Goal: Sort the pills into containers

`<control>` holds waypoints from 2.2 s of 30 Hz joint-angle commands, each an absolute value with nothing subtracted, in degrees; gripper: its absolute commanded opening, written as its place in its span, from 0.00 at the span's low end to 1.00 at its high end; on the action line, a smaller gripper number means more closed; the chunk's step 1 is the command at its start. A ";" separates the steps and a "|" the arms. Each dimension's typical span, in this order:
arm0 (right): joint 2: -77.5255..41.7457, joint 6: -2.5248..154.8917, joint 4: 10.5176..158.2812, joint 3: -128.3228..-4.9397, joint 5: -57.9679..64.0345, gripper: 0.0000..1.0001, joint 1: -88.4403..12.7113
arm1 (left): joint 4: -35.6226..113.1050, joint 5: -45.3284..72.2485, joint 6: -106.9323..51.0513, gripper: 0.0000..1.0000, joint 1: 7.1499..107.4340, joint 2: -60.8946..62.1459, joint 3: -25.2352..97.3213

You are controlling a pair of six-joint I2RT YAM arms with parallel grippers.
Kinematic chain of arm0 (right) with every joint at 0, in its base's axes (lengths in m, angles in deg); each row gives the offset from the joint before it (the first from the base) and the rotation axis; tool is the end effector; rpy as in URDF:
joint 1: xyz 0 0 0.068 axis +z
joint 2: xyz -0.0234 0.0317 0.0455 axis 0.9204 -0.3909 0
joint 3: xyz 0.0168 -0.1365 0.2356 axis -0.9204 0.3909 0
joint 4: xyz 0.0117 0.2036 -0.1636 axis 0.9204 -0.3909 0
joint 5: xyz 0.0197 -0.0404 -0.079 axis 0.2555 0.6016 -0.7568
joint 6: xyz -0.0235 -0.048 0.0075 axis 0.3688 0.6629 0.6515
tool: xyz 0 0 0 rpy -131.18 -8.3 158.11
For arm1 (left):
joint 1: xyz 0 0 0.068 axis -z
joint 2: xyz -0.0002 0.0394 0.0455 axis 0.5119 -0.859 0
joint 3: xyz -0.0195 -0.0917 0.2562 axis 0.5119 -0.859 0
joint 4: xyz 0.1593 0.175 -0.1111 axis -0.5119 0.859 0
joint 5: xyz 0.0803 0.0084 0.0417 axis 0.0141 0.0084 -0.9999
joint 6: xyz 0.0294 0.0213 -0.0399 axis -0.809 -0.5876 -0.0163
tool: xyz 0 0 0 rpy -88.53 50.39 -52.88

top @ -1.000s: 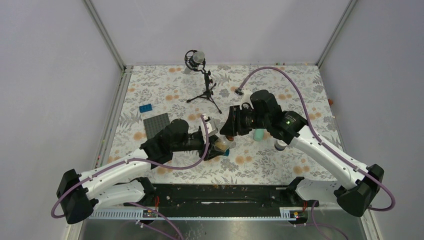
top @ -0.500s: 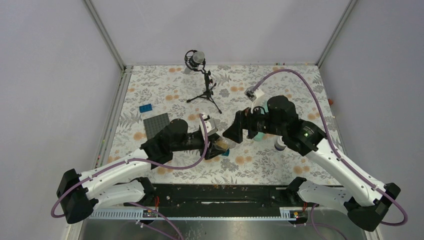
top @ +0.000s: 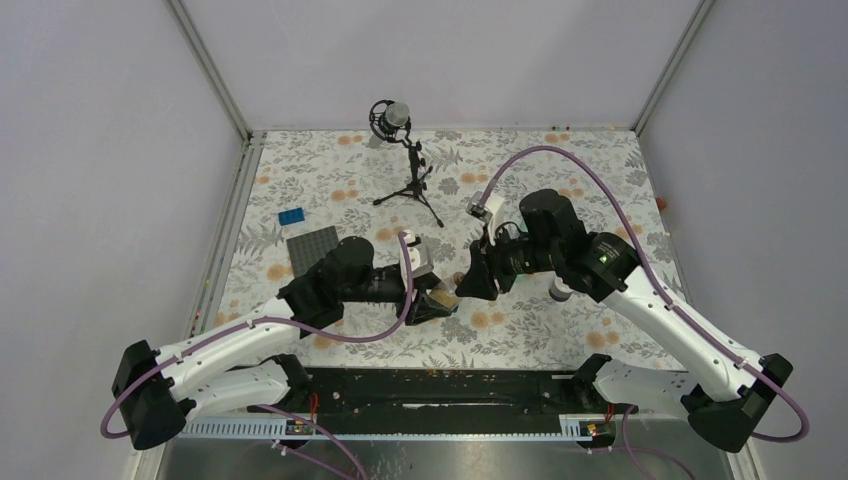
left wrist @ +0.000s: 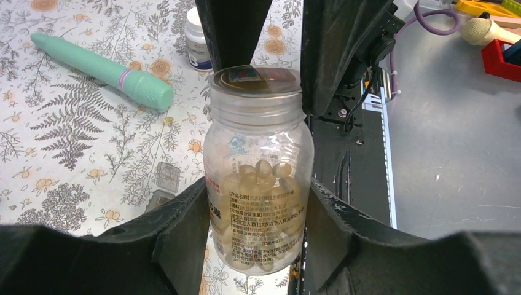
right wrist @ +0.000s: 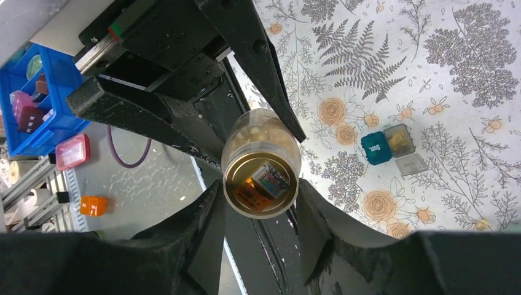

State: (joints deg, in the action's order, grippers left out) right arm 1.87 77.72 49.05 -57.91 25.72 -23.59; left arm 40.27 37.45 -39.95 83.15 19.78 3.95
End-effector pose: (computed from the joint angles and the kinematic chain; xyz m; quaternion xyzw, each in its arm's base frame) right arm 0.1487 0.1653 0.3757 -0.3964 0.7490 0.4046 0.3438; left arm 0.1228 -0.1902 0.2945 0.4906 0.6107 -0.4532 0.4253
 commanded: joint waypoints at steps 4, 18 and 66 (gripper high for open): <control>-1.76 67.34 56.50 -59.57 20.95 0.04 -23.88 | 38.44 39.78 -42.06 0.00 83.70 20.40 7.53; -0.44 41.68 56.24 -59.45 -18.91 0.04 -18.30 | 36.98 26.93 -40.50 0.00 83.71 19.63 6.17; -5.35 65.46 49.65 -66.40 11.39 0.00 -18.39 | 43.46 42.32 -43.50 0.00 83.74 17.00 11.00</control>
State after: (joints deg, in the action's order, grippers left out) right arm -2.15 79.14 40.48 -63.62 20.87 -17.98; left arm 48.68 44.60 -43.25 82.60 17.14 8.10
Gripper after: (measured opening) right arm 0.474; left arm 0.523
